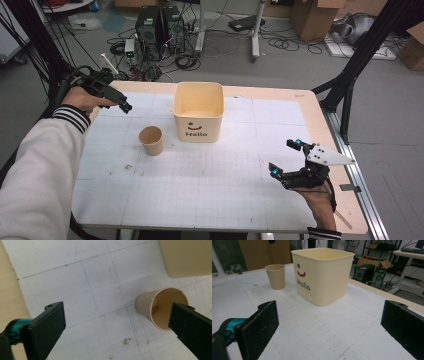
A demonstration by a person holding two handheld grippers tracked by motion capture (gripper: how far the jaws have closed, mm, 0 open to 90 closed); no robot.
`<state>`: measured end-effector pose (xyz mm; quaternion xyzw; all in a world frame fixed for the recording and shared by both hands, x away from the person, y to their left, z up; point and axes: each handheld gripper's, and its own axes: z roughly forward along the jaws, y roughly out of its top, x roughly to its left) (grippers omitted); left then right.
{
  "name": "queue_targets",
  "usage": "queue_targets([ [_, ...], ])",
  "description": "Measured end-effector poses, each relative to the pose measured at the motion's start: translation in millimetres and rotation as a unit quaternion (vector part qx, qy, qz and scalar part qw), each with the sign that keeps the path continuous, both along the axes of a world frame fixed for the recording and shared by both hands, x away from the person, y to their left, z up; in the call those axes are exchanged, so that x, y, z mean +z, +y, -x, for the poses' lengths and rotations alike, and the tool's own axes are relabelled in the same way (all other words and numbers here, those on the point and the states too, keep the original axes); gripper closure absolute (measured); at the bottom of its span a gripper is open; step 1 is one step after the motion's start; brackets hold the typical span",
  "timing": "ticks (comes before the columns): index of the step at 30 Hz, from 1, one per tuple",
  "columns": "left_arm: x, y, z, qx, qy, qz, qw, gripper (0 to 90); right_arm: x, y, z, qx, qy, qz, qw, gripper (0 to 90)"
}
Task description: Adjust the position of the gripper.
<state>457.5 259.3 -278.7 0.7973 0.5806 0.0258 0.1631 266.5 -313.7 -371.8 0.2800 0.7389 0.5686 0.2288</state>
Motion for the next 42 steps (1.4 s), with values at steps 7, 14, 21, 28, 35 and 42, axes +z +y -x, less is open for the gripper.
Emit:
queue_targets([
  [7,-0.1,0.6,-1.0,-0.002,0.001,0.000,1.0000,1.7,-0.5,0.2,-0.3,0.000,0.004,0.000,1.0000,0.3],
  [14,-0.5,-2.2,-1.0,-0.010,0.004,0.000,0.9999,1.7,-0.8,0.4,-0.6,0.001,0.003,0.002,1.0000,0.3],
  [21,0.2,-13.6,1.8,-0.033,0.000,0.000,0.9995,1.8,-0.6,0.6,0.0,0.001,0.004,0.000,1.0000,0.3],
  [28,1.4,-31.1,6.7,-0.062,-0.006,0.004,0.9980,1.7,-0.7,0.5,0.3,0.002,0.002,0.001,1.0000,0.3],
  [35,2.9,-45.3,11.8,-0.091,-0.009,0.005,0.9958,1.7,-0.8,0.8,0.2,0.003,0.003,0.001,1.0000,0.3],
  [42,3.8,-60.6,19.1,-0.131,-0.014,0.004,0.9913,1.7,-0.7,0.3,-0.1,0.002,0.001,0.001,1.0000,0.3],
])
